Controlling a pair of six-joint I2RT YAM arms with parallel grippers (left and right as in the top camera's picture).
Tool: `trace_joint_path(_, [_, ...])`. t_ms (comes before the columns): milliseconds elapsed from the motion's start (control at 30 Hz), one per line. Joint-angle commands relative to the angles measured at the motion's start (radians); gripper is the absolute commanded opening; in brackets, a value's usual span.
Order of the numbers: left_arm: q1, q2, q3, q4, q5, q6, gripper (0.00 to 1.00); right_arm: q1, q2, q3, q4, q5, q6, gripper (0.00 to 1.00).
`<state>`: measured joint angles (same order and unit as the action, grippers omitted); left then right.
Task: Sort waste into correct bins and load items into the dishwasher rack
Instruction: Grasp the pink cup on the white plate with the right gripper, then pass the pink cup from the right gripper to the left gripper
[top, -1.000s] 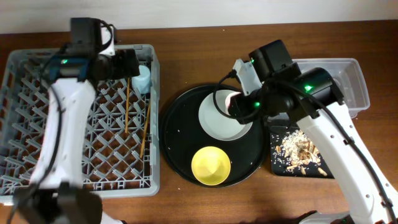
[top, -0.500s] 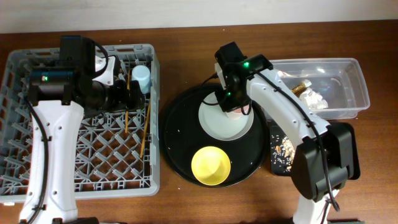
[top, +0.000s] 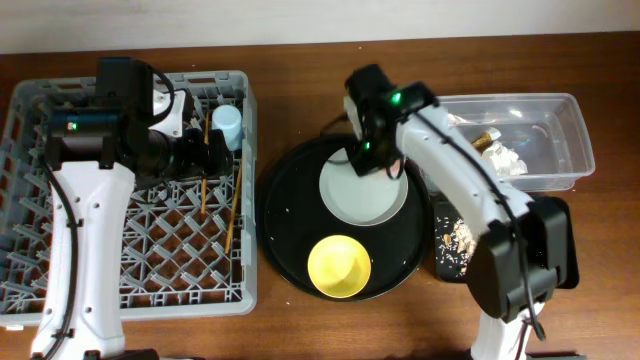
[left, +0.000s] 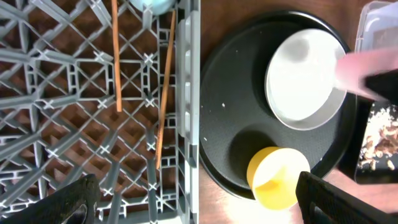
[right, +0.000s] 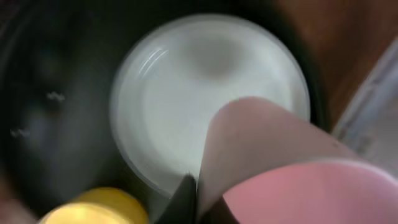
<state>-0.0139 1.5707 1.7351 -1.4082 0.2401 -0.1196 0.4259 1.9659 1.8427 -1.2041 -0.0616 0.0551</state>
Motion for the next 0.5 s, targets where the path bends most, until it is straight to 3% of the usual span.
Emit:
trace_joint_path(0, [0.002, 0.000, -0.001, 0.008, 0.336, 0.211, 0.97, -0.003, -0.138, 0.256, -0.109, -0.167, 0.001, 0.04])
trace_joint_path(67, [0.002, -0.001, -0.001, -0.012, 0.686, 0.451, 0.99, -0.016, -0.197, 0.365, -0.191, -0.417, -0.090, 0.04])
trace_joint_path(133, [0.002, -0.001, -0.001, -0.046, 0.896, 0.587, 1.00, -0.051, -0.272, 0.384, -0.242, -0.679, -0.186, 0.04])
trace_joint_path(233, [0.002, -0.001, -0.001, -0.046, 1.057, 0.663, 0.99, -0.111, -0.322, 0.384, -0.314, -0.924, -0.305, 0.04])
trace_joint_path(467, [0.001, -0.001, -0.001, -0.044, 1.253, 0.742, 0.99, -0.092, -0.316, 0.383, -0.378, -1.123, -0.418, 0.04])
